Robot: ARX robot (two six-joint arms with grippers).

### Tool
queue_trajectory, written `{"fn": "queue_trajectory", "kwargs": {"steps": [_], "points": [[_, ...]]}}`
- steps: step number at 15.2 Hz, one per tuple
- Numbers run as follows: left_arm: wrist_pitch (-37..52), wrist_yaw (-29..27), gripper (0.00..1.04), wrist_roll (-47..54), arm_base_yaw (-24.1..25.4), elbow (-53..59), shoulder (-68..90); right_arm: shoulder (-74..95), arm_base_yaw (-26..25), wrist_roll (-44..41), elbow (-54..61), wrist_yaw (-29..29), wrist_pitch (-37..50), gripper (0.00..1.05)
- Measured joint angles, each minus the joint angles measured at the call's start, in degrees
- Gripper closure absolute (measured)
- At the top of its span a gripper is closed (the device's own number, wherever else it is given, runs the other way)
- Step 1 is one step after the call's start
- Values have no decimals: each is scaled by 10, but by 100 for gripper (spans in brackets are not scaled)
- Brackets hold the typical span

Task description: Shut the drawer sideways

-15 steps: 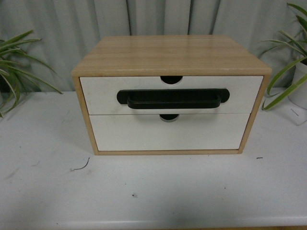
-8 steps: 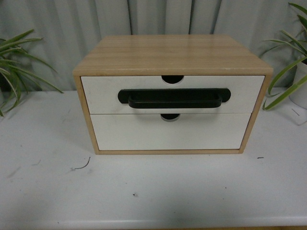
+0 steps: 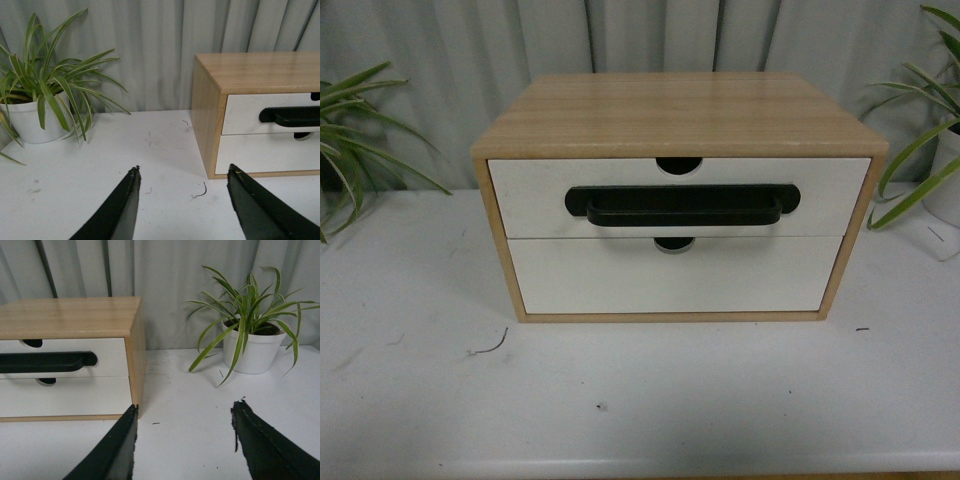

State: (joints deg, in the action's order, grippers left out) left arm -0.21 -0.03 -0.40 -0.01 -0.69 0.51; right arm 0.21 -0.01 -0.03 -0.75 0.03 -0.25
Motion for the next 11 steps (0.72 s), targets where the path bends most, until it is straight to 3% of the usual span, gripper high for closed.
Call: {"fn": "queue_trajectory", "kwargs": {"steps": [4, 11], "points": [[0, 0, 5, 2, 0, 0, 0, 0, 0, 0, 0, 0, 0, 5], [0, 0, 7, 3, 0, 0, 0, 0, 0, 0, 0, 0, 0, 6]]}}
